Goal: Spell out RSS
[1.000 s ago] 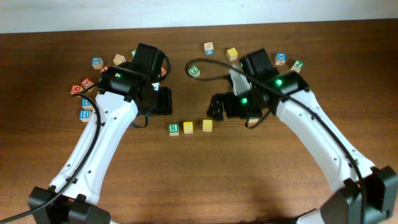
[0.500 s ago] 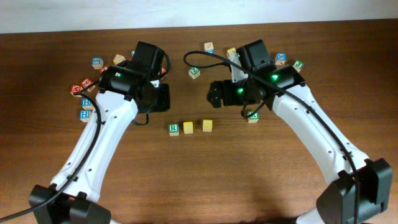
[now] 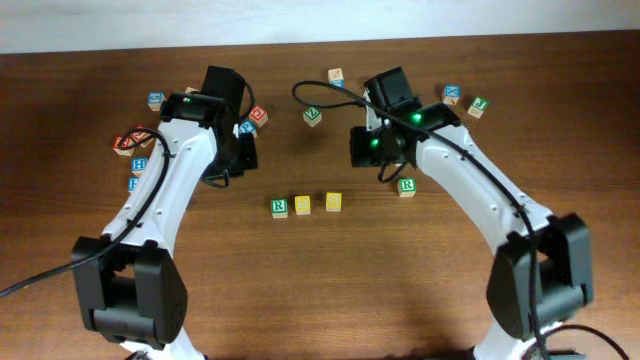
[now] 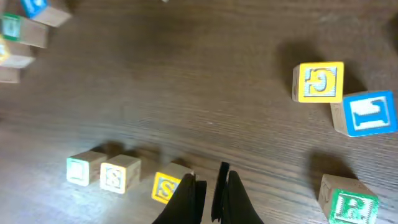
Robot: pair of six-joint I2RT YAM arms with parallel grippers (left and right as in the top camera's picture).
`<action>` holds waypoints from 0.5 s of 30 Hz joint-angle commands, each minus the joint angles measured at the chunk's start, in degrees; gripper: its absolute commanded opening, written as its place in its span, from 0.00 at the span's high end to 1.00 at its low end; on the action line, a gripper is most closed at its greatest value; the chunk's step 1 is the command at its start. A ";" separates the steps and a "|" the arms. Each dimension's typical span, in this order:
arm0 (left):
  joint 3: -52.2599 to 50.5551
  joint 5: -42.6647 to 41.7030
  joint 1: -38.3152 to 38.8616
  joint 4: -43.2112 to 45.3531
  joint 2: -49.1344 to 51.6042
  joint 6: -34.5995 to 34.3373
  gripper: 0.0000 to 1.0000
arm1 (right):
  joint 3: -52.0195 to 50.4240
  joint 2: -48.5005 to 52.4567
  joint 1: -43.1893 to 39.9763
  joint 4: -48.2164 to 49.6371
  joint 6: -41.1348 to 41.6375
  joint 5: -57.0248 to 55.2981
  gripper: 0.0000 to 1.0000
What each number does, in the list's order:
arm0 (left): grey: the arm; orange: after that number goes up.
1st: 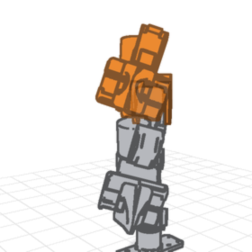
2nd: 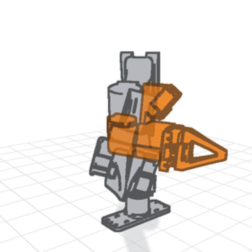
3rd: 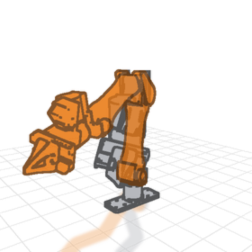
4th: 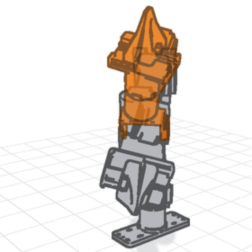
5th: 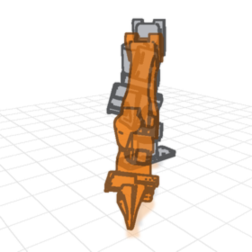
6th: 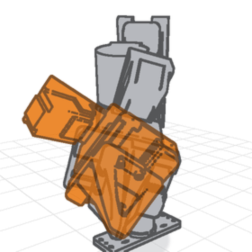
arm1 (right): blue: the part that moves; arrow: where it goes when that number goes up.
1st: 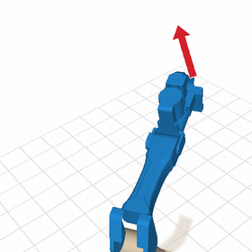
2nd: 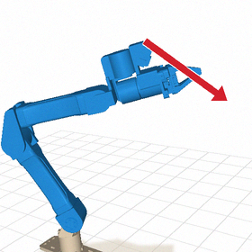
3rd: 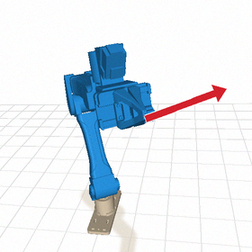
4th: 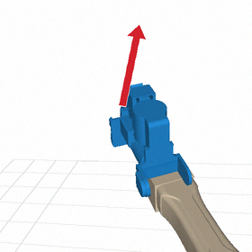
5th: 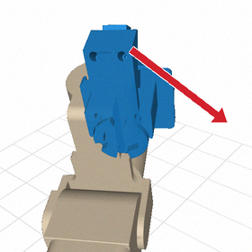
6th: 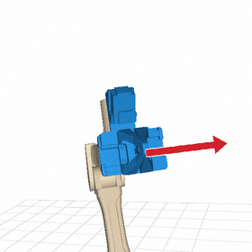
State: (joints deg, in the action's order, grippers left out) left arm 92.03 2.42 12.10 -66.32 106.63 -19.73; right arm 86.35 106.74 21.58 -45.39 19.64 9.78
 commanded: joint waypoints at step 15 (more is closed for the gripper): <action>-0.17 -0.04 0.98 1.62 5.68 -0.13 1.00 | -2.12 1.44 0.59 0.00 9.14 -7.06 0.96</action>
State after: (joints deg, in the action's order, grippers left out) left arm 92.03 2.42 13.41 -63.94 108.86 -19.73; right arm 85.71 108.07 21.58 -45.34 28.56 5.30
